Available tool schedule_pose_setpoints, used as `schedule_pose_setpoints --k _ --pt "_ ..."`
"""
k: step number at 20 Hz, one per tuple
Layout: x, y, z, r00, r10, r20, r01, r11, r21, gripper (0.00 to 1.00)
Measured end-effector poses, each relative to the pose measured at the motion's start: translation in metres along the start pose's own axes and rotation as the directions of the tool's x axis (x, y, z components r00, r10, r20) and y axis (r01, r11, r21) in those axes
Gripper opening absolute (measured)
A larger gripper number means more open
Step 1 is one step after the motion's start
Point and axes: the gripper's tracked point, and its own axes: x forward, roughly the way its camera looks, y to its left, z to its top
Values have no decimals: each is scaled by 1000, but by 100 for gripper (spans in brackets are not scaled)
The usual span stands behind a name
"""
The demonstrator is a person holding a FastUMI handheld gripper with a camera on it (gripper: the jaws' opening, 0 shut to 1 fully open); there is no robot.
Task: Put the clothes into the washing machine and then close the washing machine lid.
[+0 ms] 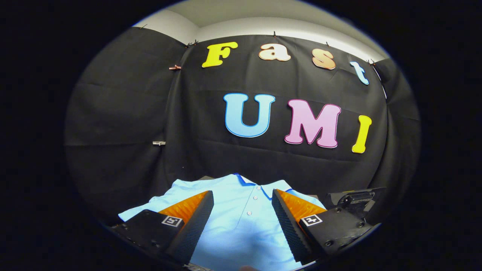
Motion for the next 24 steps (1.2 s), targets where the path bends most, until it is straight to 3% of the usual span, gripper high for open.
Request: schedule_pose_setpoints --k 3,6,9,12,13,15,16,20,22,23,24 --pt "30 -10 0 998 -28 -58 28 1000 3 98" --pt "51 -23 -22 978 -80 -192 87 996 27 98" --pt "61 -28 -54 932 -102 -349 133 989 66 98" --pt "65 -25 -92 860 -134 -492 187 980 61 98" --pt "64 -23 -111 822 -141 -552 195 980 39 98" --pt "63 -19 -108 814 -137 -565 204 977 57 100" --pt "59 -18 -116 785 -130 -606 220 973 76 99" --pt "65 -18 -115 779 -113 -617 217 972 96 91" --pt "69 -12 -110 809 -95 -580 183 978 95 56" --pt "68 -12 -110 818 -91 -568 174 980 92 30" --pt "71 -14 -108 830 -88 -550 161 983 85 21"
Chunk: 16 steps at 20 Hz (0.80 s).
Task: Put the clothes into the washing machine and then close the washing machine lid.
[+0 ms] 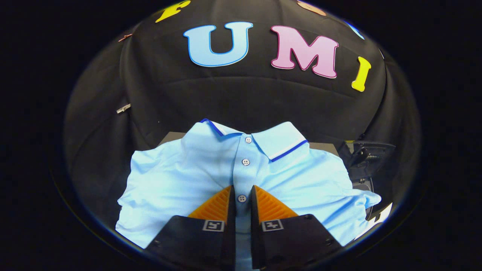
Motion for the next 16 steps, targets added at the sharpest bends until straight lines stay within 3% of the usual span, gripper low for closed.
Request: schedule_pose_setpoints --k 4,5,11,16 --pt "3 -11 1 997 60 41 -58 997 -52 20" --pt "-3 -12 1 996 79 32 -77 995 -62 5" --pt "-29 -28 18 985 159 63 -157 987 -44 5" --pt "-55 -52 26 949 308 74 -304 951 -56 5"
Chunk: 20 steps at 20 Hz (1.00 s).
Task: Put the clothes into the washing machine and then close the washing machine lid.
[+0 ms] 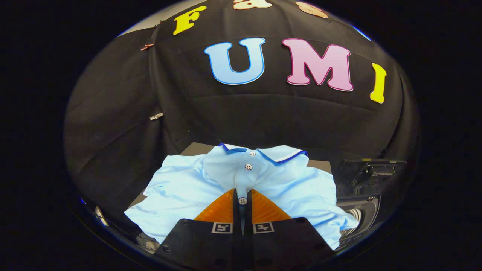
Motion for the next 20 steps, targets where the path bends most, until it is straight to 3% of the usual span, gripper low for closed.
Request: schedule_pose_setpoints --k 4,6,13,20 --pt "-20 -24 -14 990 130 -47 -130 992 0 5" --pt "-29 -44 -13 987 155 -49 -155 988 -8 5" --pt "-49 -119 -22 974 219 -56 -222 974 -40 5" --pt "-52 -211 -63 967 217 -132 -221 975 -22 5"
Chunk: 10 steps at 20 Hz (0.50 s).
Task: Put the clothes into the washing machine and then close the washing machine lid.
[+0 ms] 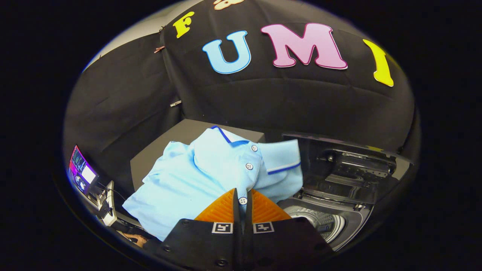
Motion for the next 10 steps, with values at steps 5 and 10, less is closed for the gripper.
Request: schedule_pose_setpoints --k 5,10 --pt "-22 -48 -10 999 -37 33 36 999 32 5" --pt "-27 -94 -38 994 -104 -34 107 990 91 5"
